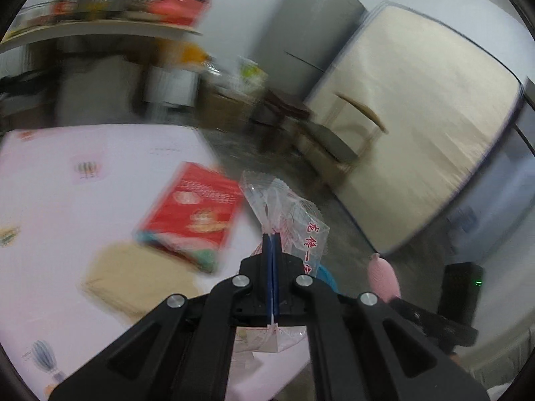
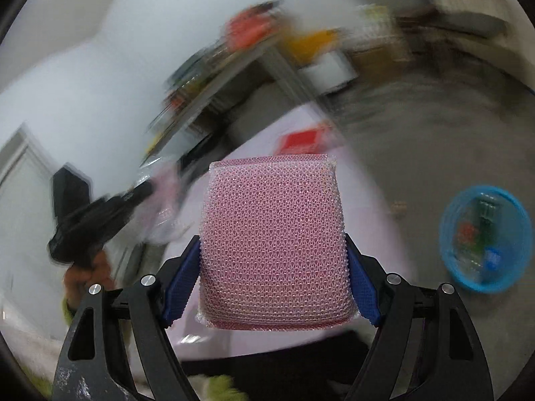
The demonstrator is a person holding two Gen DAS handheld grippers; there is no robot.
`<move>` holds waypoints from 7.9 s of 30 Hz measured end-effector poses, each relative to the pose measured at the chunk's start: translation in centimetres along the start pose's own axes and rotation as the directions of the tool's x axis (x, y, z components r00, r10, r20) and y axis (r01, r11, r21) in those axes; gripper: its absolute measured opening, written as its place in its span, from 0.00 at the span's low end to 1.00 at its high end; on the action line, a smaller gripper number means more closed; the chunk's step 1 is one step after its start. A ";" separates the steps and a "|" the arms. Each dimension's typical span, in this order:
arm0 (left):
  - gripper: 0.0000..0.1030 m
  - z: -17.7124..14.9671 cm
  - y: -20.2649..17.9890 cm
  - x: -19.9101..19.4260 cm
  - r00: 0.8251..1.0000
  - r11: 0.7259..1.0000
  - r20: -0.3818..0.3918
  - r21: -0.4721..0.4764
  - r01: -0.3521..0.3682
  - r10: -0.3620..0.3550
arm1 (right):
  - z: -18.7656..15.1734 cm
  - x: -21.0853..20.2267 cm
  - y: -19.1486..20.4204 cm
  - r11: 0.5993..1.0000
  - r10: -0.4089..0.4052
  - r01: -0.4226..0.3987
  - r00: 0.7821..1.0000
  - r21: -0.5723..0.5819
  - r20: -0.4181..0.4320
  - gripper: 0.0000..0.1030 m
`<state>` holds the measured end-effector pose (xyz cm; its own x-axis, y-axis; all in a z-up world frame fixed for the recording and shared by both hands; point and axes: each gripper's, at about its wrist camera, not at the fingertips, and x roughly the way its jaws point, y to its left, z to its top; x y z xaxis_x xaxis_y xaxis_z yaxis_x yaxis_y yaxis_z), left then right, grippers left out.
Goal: Collect trash
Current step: 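Lift the pink sponge with the right tool toward the wastebasket while the left tool holds the bag, then open both tools over the blue basket to drop the sponge and bag, then swing both tools back over the table toward the beige cloth, then grasp the beige cloth with the left tool while the right tool reaches the red bag, then close the right tool on the red snack bag edge and lift it, then carry the cloth and red bag with both tools over the wastebasket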
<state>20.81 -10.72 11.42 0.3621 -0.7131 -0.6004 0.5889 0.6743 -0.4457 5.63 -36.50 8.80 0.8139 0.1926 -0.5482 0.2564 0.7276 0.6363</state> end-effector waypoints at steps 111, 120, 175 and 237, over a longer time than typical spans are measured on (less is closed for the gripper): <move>0.10 -7.5 15.3 6.1 0.863 0.881 -0.187 0.159 -0.445 0.469 | 3.2 30.8 10.8 0.900 -0.342 0.239 0.906 -0.364 -0.250 0.27; 0.07 -7.8 17.3 2.1 0.884 0.894 -0.163 -0.026 -0.447 0.437 | 1.3 30.1 11.3 0.810 -0.381 0.197 0.893 -0.552 -0.241 0.02; 0.06 -11.6 11.0 4.4 0.929 0.955 -0.224 0.044 -0.292 0.294 | -2.8 22.8 6.0 0.981 0.162 -0.191 0.748 0.026 -0.644 0.14; 0.06 -7.3 2.9 1.7 0.964 0.945 -0.034 0.212 -0.250 0.263 | 5.0 7.6 -0.5 0.987 0.161 -0.155 0.973 0.048 -0.163 0.00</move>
<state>17.86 -8.58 4.31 0.4788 -0.5040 -0.7188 0.6190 0.7744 -0.1306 14.34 -38.72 7.03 0.7483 0.4123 -0.5197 0.1516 0.6565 0.7390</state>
